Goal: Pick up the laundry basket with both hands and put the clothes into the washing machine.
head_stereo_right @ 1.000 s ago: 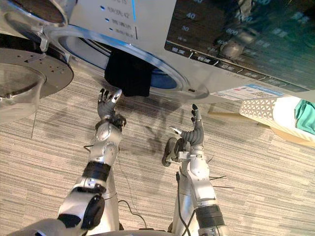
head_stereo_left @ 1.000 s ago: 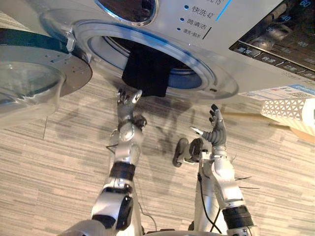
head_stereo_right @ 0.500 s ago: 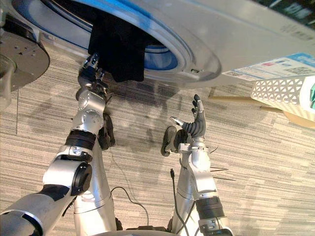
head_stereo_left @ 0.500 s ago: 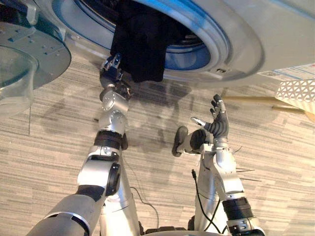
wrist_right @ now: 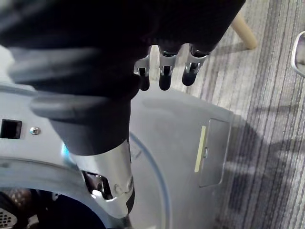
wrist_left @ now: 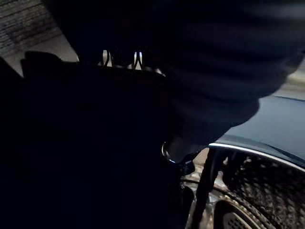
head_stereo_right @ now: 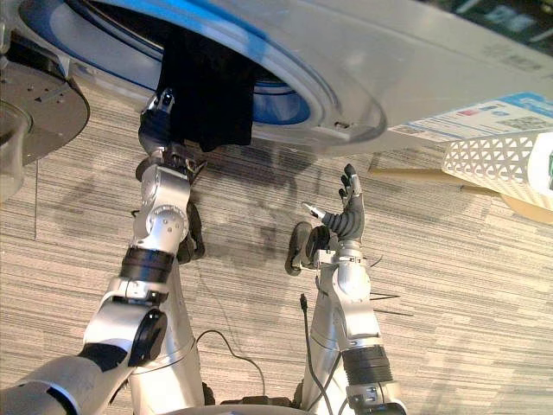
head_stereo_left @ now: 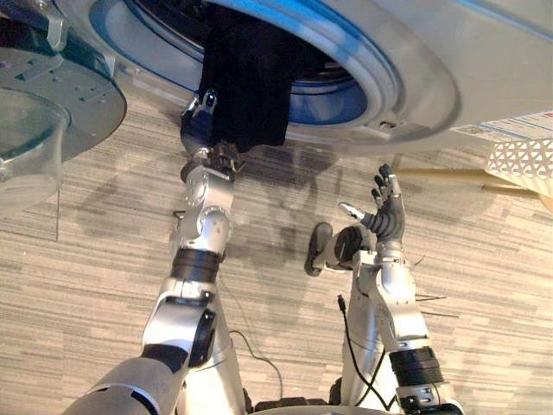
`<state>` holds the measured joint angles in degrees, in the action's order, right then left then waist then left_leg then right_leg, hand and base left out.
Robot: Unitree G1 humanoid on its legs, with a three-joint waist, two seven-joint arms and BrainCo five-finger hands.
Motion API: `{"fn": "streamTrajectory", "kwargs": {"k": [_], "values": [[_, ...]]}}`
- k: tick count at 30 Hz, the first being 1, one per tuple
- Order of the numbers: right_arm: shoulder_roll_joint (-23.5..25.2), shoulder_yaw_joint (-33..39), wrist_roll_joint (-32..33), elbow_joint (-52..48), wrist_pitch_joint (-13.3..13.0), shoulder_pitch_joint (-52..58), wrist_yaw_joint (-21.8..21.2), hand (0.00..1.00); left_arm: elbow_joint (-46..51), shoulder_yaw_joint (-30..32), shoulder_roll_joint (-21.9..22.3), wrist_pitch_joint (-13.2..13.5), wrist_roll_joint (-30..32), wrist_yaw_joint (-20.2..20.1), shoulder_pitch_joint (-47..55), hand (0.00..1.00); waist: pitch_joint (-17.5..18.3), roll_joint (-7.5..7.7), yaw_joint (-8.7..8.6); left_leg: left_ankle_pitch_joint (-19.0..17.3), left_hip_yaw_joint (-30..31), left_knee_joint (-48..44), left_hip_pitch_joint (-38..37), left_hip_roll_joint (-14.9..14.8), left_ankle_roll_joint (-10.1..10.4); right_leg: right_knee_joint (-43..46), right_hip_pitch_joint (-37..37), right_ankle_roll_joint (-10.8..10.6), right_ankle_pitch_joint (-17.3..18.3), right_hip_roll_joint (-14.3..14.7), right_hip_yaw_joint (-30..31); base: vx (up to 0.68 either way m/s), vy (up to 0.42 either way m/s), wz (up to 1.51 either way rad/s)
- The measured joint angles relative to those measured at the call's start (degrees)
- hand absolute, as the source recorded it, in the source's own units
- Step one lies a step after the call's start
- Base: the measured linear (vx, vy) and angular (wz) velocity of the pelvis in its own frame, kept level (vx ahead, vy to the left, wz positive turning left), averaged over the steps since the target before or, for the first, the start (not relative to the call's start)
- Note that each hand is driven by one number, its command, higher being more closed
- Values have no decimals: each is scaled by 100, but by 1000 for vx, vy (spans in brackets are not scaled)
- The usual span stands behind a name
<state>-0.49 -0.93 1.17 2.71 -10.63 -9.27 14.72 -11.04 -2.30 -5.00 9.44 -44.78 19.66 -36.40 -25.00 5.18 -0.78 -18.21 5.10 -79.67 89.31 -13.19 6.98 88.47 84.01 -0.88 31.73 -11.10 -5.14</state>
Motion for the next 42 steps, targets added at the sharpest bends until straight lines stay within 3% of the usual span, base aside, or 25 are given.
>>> {"fn": "streamTrajectory", "kwargs": {"k": [10,16,25,29,30,31,32,34,35,37,39,42], "values": [[-25,-6,-8,-98,0,151,-106,0,624,-387,127,14,15,-213,471,100,2,-4,144,-4,-67,153,-127,4,-9,-129,-87,-12,3,-9,13,30,-18,1],[-114,-26,-2,-97,-4,130,-106,0,186,-173,-195,249,-159,-68,-1170,100,5,-6,127,4,-15,156,-43,-4,-7,-199,-78,-2,-33,1,-60,30,-8,-2],[-91,-79,41,-79,-11,-105,-124,0,-786,358,-825,798,-1267,329,-3731,100,10,-3,-72,-62,64,-249,304,-84,-118,16,129,-9,-41,28,-94,32,-1,-6],[-90,-85,52,-78,-15,-223,-130,0,-823,418,-1122,967,-1287,459,-3957,100,10,-4,-145,-62,90,-310,445,-128,-120,24,264,0,-118,80,-89,7,-18,-12],[-90,-73,55,-79,-25,-222,-136,0,-948,407,-1266,939,-962,535,-3986,0,10,-3,-161,-66,97,-346,500,-176,-128,24,316,14,-143,107,-93,25,-18,-20],[-90,-64,57,-79,-28,-221,-142,0,-991,409,-1337,883,-758,558,-4009,0,10,-4,-171,-66,95,-345,520,-175,-128,24,340,15,-152,110,-90,36,-23,-14],[-90,-54,59,-79,-30,-208,-171,0,-1071,355,-1513,682,-77,563,-4062,0,10,-4,-169,-64,106,-347,564,-179,-128,24,378,24,-160,113,-100,38,-27,-2],[-91,-21,60,-79,-37,-204,-250,0,-1195,177,-1711,467,685,556,-4182,0,10,-4,-156,-52,117,-346,614,-179,-140,29,415,25,-160,109,-118,43,-32,1],[-91,16,60,-78,-69,-205,-267,0,-1242,36,-1824,198,1656,551,-4247,0,10,-4,-138,-52,115,-346,627,-175,-140,32,432,25,-160,107,-116,49,-29,3],[-90,51,60,-78,-158,-207,-290,0,-1434,-258,-1965,-98,2767,526,-4378,0,11,-2,-105,-52,114,-343,628,-165,-140,32,425,25,-159,97,-119,50,-23,3],[-87,62,112,-79,-311,-214,-401,0,-1675,-686,-1993,-506,4468,396,-4467,0,11,-2,-95,-53,113,-347,643,-157,-142,31,426,24,-159,89,-120,44,-17,2],[-87,63,232,-79,-437,-215,-533,0,-2074,-1154,-1888,-847,6181,33,-4474,0,11,-2,-96,-51,127,-362,668,-157,-145,33,430,24,-159,88,-131,35,-19,-1]]}}
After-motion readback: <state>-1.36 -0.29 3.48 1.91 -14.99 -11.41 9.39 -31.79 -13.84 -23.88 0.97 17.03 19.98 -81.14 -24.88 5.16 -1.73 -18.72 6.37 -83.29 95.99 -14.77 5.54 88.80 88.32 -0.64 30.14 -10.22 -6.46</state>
